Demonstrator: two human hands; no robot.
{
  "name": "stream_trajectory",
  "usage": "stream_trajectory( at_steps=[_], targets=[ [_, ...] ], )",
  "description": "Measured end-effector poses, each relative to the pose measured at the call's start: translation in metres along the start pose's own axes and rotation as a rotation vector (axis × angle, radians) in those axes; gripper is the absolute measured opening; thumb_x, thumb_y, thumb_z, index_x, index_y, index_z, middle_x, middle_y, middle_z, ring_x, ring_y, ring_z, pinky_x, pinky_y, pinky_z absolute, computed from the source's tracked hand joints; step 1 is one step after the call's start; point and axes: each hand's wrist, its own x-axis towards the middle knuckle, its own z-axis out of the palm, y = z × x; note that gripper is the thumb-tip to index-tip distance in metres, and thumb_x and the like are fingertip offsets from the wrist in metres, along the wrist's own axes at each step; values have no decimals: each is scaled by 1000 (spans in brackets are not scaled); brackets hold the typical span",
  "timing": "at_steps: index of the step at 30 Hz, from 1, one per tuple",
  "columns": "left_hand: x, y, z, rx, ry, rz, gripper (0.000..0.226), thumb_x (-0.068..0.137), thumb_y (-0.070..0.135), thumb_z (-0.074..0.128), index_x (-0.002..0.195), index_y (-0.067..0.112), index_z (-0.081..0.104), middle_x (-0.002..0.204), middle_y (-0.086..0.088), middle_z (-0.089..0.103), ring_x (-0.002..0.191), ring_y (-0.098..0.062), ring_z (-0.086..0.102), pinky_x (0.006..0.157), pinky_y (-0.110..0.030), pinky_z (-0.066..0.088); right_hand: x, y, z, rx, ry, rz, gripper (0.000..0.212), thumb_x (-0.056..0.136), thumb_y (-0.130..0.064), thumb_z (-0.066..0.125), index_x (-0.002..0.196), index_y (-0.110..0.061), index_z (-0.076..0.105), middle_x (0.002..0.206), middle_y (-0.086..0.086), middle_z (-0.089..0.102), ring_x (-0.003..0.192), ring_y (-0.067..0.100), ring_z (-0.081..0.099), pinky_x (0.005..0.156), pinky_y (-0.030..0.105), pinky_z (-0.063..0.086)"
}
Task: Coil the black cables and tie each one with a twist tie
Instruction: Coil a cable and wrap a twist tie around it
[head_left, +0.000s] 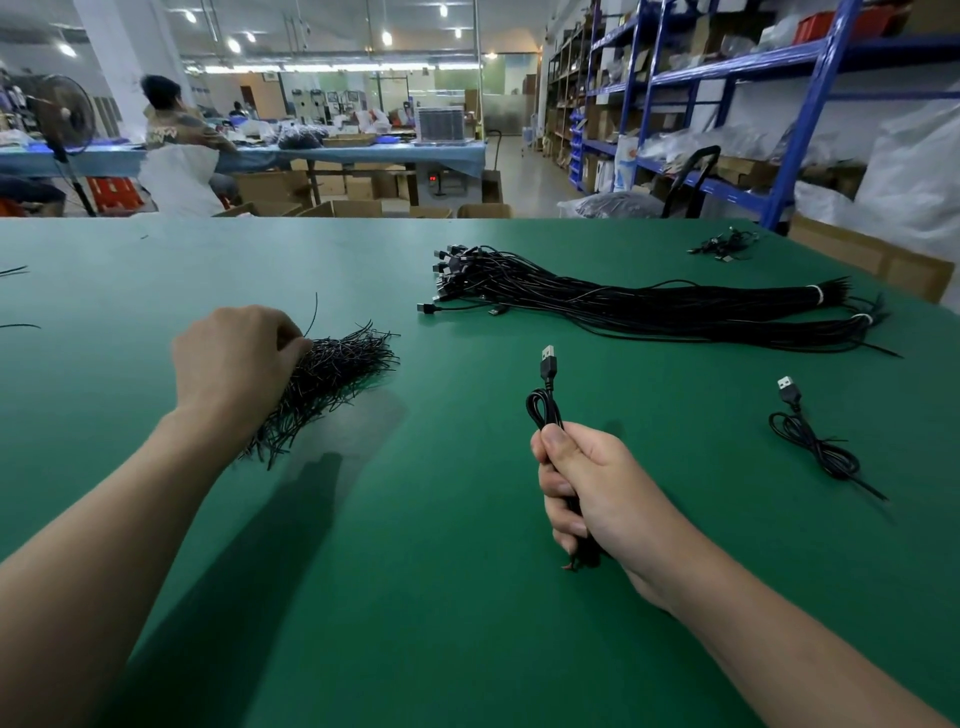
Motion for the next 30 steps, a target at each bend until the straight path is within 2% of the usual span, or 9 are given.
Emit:
stream_trajectory(
  at_steps=[3, 7, 11, 14, 17, 21, 26, 28, 30],
  targets=[
    [0, 6, 0, -97, -27, 16, 17, 92, 34, 73, 97, 20, 80, 87, -6, 77, 71, -28, 62, 57, -29, 46, 0, 0, 0, 9, 0, -3, 31, 110, -29, 35, 87, -12, 46, 61, -7, 32, 44, 12, 28, 42, 25, 40],
    [0, 15, -1, -365, -185, -67, 17, 92, 33, 74, 98, 19, 81, 83, 0, 75, 75, -22, 65, 67, -34, 57, -1, 0, -1, 5, -2, -17, 31, 110, -30, 36, 88, -12, 47, 61, -6, 32, 44, 11, 29, 43, 26, 40],
    [-28, 52, -9, -852, -330, -119, 6, 90, 29, 75, 92, 24, 79, 76, 5, 76, 59, -1, 61, 52, -11, 46, -1, -2, 0, -19, -5, -66, 31, 110, -31, 35, 88, -12, 47, 60, -8, 33, 44, 10, 28, 43, 24, 37],
    [-64, 92, -8, -1124, -558, -62, 9, 92, 21, 72, 96, 19, 80, 74, 1, 75, 58, -1, 59, 52, -13, 44, -1, -2, 1, -67, 15, -113, 30, 109, -32, 36, 88, -14, 47, 60, -11, 33, 47, 8, 25, 44, 24, 27],
    [-89, 114, -6, -1360, -699, -136, 13, 92, 22, 72, 99, 17, 80, 76, 1, 74, 63, -5, 60, 57, -16, 45, 0, 0, -2, -161, 61, -176, 31, 109, -34, 37, 86, -15, 48, 61, -10, 32, 50, 7, 24, 45, 21, 22],
    [-107, 124, -5, -1476, -719, -144, 12, 90, 21, 73, 98, 21, 82, 77, -2, 73, 64, -7, 58, 57, -17, 46, 2, 5, -4, -279, 115, -215, 31, 108, -34, 39, 85, -17, 51, 59, -13, 36, 52, 9, 28, 49, 27, 25],
    [-117, 123, -9, -1544, -743, -112, 27, 78, 34, 77, 104, 26, 81, 79, -5, 74, 64, -8, 58, 62, -17, 48, 1, 4, -2, -421, 179, -243, 31, 107, -38, 41, 89, -19, 57, 68, -12, 53, 62, 6, 47, 61, 34, 38],
    [-120, 123, -9, -1550, -717, -99, 28, 75, 35, 76, 102, 27, 81, 77, -5, 75, 63, -7, 57, 61, -17, 48, -2, 1, 0, -488, 183, -224, 33, 107, -41, 39, 89, -20, 57, 75, -4, 61, 70, 15, 56, 65, 43, 46],
    [-123, 124, -10, -1549, -687, -72, 26, 75, 35, 75, 100, 28, 81, 76, -5, 75, 62, -6, 57, 60, -17, 48, -6, -3, 2, -550, 184, -198, 35, 106, -42, 36, 87, -19, 55, 78, 5, 60, 74, 27, 56, 69, 49, 48]
  ],
)
